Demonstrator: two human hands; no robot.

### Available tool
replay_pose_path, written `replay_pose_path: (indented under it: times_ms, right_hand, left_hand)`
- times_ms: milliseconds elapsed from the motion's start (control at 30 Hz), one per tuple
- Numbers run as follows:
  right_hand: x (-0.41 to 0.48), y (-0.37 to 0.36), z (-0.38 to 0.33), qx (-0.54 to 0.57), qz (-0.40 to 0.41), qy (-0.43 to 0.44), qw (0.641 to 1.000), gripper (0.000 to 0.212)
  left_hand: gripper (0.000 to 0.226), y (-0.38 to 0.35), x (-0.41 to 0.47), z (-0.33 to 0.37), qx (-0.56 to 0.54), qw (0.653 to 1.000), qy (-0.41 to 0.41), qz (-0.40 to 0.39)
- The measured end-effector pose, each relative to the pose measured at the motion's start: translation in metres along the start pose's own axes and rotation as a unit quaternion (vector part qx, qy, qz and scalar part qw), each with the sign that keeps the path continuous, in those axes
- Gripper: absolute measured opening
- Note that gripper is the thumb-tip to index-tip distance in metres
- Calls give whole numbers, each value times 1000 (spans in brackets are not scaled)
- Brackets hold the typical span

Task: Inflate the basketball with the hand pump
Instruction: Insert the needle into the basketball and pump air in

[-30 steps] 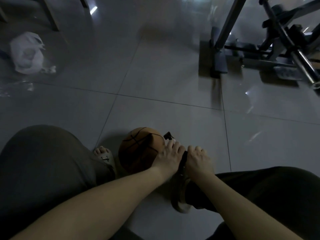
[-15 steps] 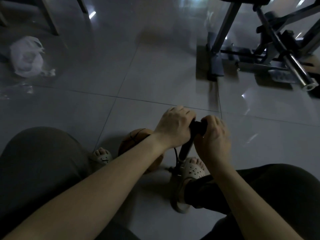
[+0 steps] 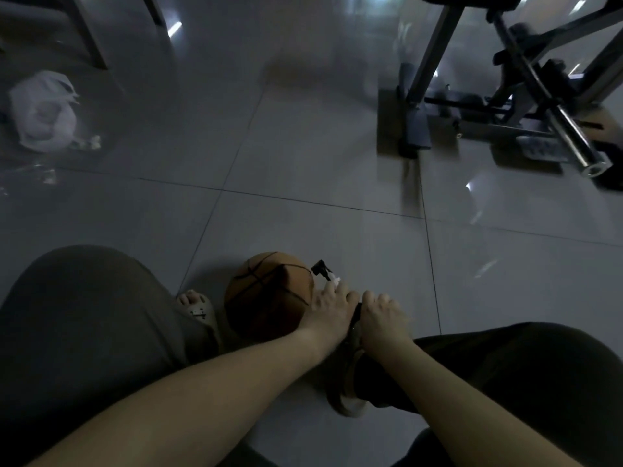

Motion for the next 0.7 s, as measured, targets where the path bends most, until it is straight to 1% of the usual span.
replay_pose_path:
  times_ms: [100, 167, 200, 233, 267, 300, 367, 400, 433, 500, 567, 633, 700]
  right_hand:
    - [-2, 3, -3, 8, -22, 22, 999, 26]
    - [-5, 14, -7, 60, -7, 13, 998, 19]
    - [-7, 25, -7, 91, 18, 2, 996, 16]
    - [-8, 41, -6, 116, 61, -5, 991, 14]
    - [-11, 60, -5, 136, 121, -5, 983, 15]
    - [-14, 81, -3, 153, 189, 2, 970, 16]
    - [-22, 118, 1, 176, 313, 34, 933, 17]
    - [-25, 127, 2, 179, 349, 43, 919, 17]
    - [-23, 127, 2, 177, 359, 43, 915, 16]
    - [-15, 105, -4, 141, 313, 27, 939, 16]
    - [-9, 76, -11, 88, 250, 23, 964, 14]
    - [-9, 59, -14, 65, 208, 30, 975, 11]
    - [-8, 46, -15, 40, 170, 41, 984, 13]
  left_hand:
    - [28, -2, 1, -2, 4, 1000, -11, -17]
    - [28, 8, 1, -8, -10, 999, -18, -36]
    - [26, 21, 3, -13, -15, 999, -17, -24]
    - [24, 40, 7, -20, -23, 1000, -11, 4]
    - [21, 64, 11, -27, -38, 998, -4, 45]
    - [19, 90, 14, -34, -59, 994, 1, 91]
    - [15, 134, 19, -42, -92, 981, -1, 168]
    - [14, 146, 20, -43, -98, 977, -2, 189]
    - [13, 147, 19, -43, -99, 976, -2, 194]
    - [12, 123, 17, -36, -78, 983, 7, 165]
    - [21, 87, 11, -29, -55, 990, 9, 130]
    - [30, 60, 7, -25, -53, 992, 4, 118]
    - [29, 41, 5, -22, -39, 993, 2, 109]
Point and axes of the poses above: each hand's wrist, its own x-axis towards the middle knuckle, its own y-axis out of the back of the hand, z = x × y, the point moved 7 cm from there along x, towards the middle knuckle, and after that the axes turned 10 degrees about x, right-handed, at the moved point
